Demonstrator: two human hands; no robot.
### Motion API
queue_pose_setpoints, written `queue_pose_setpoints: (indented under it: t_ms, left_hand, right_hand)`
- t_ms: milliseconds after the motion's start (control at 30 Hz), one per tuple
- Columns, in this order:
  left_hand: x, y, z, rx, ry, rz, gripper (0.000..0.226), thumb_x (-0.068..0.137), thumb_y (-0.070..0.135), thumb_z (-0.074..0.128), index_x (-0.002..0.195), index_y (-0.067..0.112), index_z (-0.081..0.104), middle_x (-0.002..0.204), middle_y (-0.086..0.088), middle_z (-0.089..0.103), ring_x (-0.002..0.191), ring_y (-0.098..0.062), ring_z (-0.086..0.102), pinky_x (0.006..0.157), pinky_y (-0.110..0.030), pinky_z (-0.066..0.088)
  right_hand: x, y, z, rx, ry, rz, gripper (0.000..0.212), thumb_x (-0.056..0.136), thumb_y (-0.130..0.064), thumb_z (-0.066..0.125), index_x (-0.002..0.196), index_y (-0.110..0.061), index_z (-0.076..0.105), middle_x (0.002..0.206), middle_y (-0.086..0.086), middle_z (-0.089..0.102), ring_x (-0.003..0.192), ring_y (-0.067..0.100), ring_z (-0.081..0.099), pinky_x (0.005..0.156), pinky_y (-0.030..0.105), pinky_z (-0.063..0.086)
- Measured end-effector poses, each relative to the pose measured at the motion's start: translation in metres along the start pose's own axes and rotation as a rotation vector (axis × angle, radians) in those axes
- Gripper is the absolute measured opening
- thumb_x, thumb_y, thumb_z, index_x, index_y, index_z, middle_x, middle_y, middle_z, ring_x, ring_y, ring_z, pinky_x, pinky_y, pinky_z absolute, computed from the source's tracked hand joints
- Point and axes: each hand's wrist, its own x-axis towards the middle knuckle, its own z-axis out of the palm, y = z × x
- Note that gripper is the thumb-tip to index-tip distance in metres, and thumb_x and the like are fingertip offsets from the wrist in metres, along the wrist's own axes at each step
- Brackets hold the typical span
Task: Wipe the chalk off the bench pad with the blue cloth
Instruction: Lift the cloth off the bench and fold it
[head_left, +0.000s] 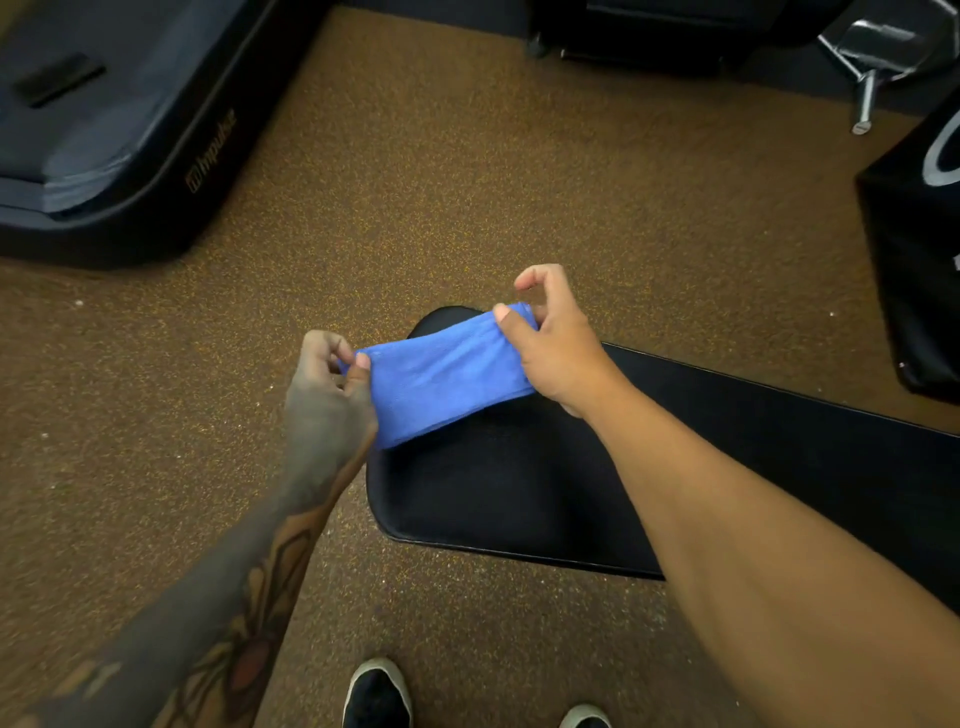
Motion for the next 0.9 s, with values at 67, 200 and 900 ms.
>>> queue_pose_setpoints:
  t_ms: [67,200,900]
  left_hand:
    - [0.007,0.012,0.000,-0.082,-0.074,-0.011,0.024,0.099,0.006,0.052,0.083,0.024,0.050,0.068,0.000,0.042,0.045,-0.003,0.031,0.046,-0.020,0.027]
    - [0.017,0.040,-0.004,-0.175,-0.231,-0.107,0.035,0.098,0.002,0.048,0.072,0.021,0.064,0.070,-0.007,0.047,0.054,-0.009,0.035,0.048,-0.025,0.022]
    - [0.049,0.243,0.002,-0.021,-0.733,0.294,0.068,0.052,0.011,0.098,0.113,0.025,0.071,0.118,0.000,0.056,0.087,-0.016,0.063,0.087,-0.044,0.059]
  right_hand:
    - [-0.009,-0.008,-0.013,0.165,-0.034,0.010,0.013,0.093,-0.026,0.056,0.100,-0.035,0.050,0.079,0.004,0.051,0.070,0.019,0.046,0.065,0.035,0.041]
    - [-0.031,-0.028,-0.045,0.424,-0.162,0.034,0.028,0.096,-0.001,0.047,0.088,-0.020,0.065,0.084,-0.004,0.060,0.083,0.013,0.051,0.074,0.027,0.041]
    - [-0.087,-0.134,-0.181,-0.066,0.290,0.056,0.069,0.066,-0.010,0.085,0.128,-0.023,0.059,0.123,-0.002,0.055,0.115,0.011,0.053,0.102,0.029,0.042]
